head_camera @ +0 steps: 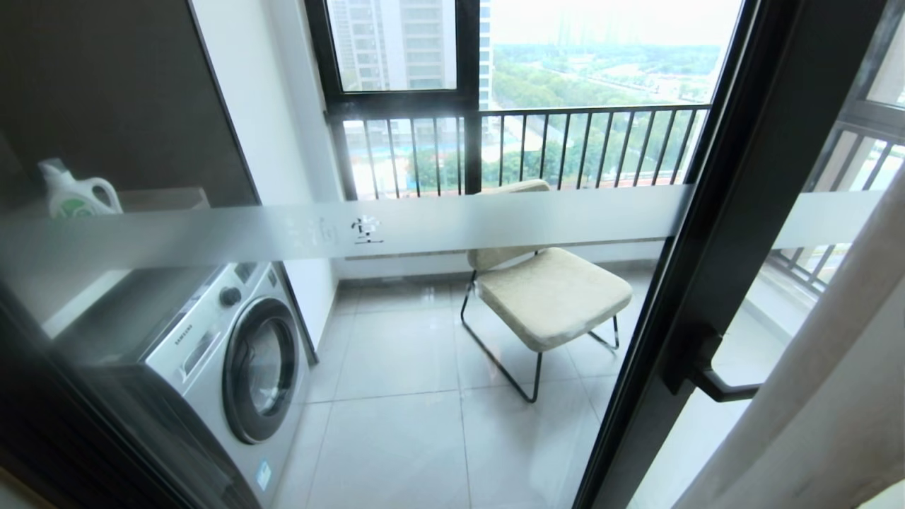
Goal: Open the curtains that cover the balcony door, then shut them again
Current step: Close the inner curtains on both sides
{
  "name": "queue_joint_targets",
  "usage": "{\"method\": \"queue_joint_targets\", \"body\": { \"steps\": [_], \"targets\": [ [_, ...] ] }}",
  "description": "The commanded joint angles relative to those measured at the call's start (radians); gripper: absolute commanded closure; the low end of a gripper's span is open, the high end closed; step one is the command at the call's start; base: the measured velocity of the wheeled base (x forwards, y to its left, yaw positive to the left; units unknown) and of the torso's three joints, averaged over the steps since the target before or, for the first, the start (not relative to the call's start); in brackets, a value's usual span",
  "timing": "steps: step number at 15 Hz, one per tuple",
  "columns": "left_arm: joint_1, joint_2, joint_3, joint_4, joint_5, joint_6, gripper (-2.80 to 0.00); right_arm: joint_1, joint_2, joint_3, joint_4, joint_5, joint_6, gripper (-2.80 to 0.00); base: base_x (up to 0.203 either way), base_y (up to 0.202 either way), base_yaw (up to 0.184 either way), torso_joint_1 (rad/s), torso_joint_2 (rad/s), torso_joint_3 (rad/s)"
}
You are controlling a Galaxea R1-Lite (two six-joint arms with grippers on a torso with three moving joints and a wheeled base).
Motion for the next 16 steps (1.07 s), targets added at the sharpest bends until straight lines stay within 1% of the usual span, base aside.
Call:
{"method": "queue_joint_targets", "body": {
  "steps": [1,6,16],
  "targets": [
    [0.001,0.0,0.0,-0.001,0.0,0.0,0.0,-0.001,-0.034,0.0,-0.005,0.0,0.011,0.0,0.0,0.0,0.0,0.0,0.0,0.0],
    [0.001,0.0,0.0,-0.001,0.0,0.0,0.0,-0.001,-0.034,0.002,-0.004,-0.005,0.098,0.0,0.0,0.0,0.0,0.0,0.0,0.0],
    [0.001,0.0,0.0,-0.001,0.0,0.0,0.0,-0.001,-0.034,0.002,-0.004,-0.005,0.101,0.0,0.0,0.0,0.0,0.0,0.0,0.0]
  ]
}}
